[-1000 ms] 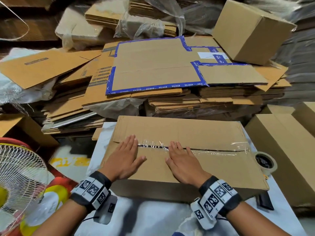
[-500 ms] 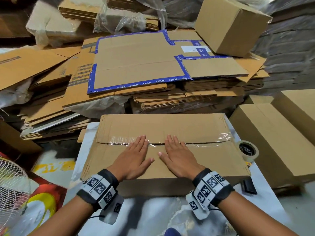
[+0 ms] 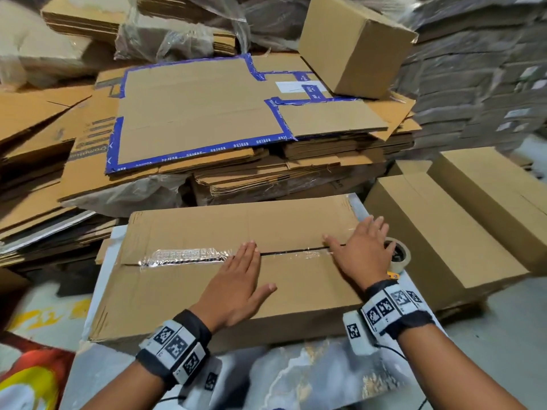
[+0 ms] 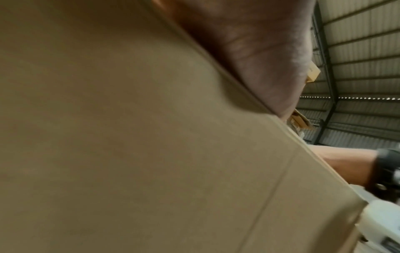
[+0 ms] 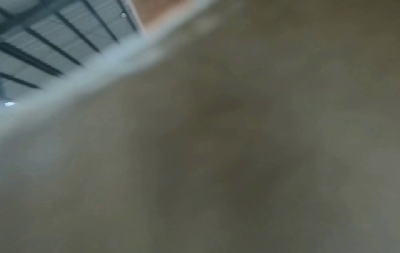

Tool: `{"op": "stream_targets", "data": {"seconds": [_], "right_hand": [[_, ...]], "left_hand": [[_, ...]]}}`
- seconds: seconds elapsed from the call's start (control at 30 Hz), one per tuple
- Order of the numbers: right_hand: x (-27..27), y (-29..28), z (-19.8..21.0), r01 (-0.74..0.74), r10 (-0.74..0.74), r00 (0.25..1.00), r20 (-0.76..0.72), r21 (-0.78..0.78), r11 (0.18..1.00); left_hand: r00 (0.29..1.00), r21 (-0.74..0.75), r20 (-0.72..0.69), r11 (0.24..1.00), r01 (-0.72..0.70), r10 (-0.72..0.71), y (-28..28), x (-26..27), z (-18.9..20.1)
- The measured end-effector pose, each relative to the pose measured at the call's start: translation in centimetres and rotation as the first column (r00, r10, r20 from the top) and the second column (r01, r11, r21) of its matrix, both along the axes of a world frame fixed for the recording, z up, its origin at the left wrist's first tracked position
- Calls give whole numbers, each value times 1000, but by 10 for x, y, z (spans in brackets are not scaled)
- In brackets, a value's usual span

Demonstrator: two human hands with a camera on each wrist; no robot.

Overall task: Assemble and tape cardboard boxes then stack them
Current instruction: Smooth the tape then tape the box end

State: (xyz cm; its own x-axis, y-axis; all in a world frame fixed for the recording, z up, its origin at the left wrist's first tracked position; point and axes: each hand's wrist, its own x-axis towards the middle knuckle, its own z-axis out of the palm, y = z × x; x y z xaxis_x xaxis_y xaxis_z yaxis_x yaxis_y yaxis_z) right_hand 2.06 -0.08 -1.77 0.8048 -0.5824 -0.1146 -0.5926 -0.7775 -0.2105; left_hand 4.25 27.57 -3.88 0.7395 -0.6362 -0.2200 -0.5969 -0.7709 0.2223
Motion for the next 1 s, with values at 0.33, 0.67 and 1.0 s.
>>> {"op": "stream_targets", "data": {"seconds": [0.33,0.67,1.0], "right_hand": [[8,-45,-22,-35,8,996,92,293,956],[-1,-78,-15,-303,225,951,214,478,825],[-5,-104,-28,-194,-105,965,241,922,335]], "left_hand": [[995,59,-95,998,3,3,-83,-5,5],[998,20,-59,1000,4,-3,-148,-7,1],[995,-148,-72,987,59,-70,-203,-16,4]]}}
